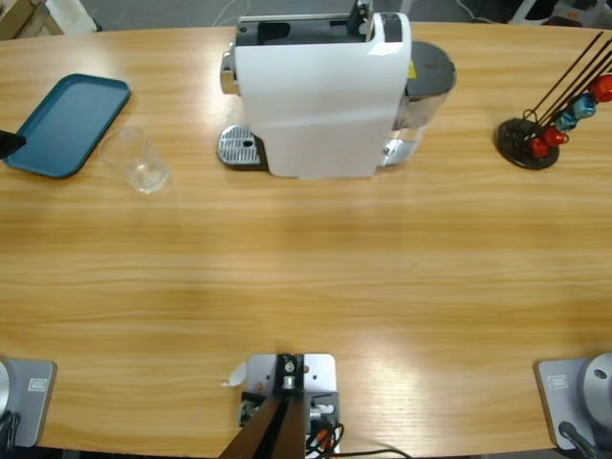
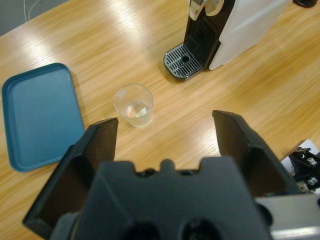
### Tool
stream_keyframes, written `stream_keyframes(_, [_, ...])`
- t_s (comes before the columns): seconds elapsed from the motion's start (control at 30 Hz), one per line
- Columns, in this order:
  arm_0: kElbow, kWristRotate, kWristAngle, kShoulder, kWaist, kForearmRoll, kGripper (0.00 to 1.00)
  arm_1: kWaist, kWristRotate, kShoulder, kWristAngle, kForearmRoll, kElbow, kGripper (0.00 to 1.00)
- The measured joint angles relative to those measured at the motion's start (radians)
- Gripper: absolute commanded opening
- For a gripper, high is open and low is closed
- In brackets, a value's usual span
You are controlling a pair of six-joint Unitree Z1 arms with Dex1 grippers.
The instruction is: Pour coffee
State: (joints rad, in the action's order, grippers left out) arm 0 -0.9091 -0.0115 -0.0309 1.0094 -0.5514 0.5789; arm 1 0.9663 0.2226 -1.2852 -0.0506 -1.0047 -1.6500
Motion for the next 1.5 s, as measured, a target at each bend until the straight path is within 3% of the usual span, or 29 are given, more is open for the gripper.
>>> stream_keyframes(0.23, [0.0, 0.0, -0.013, 0.014, -0.009, 0.0, 0.812, 0.052, 0.245, -0.199, -0.083, -0.023, -0.121, 0.0])
stream_keyframes(0.6, [0.0, 0.002, -0.014, 0.019, -0.012, 0.0, 0.812, 0.053, 0.37, -0.516, 0.024, -0.056, -0.291, 0.0])
stream_keyframes(0.73, [0.0, 0.002, -0.014, 0.019, -0.012, 0.0, 0.812, 0.048, 0.382, -0.557, 0.057, -0.057, -0.365, 0.0])
stream_keyframes(1.5, [0.0, 0.003, -0.014, 0.018, -0.014, 0.0, 0.812, -0.104, 0.421, -0.692, 0.047, -0.072, -0.516, 0.0])
